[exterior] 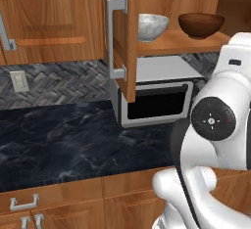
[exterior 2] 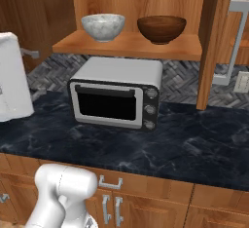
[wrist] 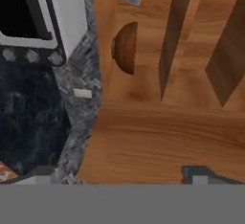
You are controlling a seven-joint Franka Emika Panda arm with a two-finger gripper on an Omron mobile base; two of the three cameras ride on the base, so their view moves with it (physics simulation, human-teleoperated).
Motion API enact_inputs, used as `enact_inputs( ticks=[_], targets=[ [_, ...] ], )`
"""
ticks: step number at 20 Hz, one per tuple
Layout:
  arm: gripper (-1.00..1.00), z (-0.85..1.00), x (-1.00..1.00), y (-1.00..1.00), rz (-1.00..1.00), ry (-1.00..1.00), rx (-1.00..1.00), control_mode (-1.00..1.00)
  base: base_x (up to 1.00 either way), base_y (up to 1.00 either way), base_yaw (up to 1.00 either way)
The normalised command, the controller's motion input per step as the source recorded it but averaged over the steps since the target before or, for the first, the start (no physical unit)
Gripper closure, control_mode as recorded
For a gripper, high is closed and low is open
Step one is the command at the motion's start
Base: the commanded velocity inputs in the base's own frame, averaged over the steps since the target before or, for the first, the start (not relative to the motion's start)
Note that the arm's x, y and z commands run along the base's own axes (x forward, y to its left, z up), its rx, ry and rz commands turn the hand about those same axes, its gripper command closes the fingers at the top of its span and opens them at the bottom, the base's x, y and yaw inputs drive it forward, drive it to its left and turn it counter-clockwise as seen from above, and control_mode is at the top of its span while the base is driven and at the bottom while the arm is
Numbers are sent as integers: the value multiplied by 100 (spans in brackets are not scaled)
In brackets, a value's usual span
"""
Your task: Open the cabinet. Pick the bowls from the counter and place them in the cabinet. Then close the cabinet.
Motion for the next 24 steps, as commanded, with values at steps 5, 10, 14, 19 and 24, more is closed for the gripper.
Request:
enact_inputs(
  ticks=[5,10,14,19,24],
  targets=[
    [-100,0,-59,12,-21,-27,0,-100,0,0,0],
    [-100,0,-26,53,-12,-23,-5,-100,0,0,0],
    [-100,0,-16,67,-10,-3,-8,-100,0,0,0],
    [-100,-5,-32,63,-9,0,-6,-100,0,0,0],
    [-100,-24,-13,65,-7,2,-2,-100,0,0,0]
  ],
)
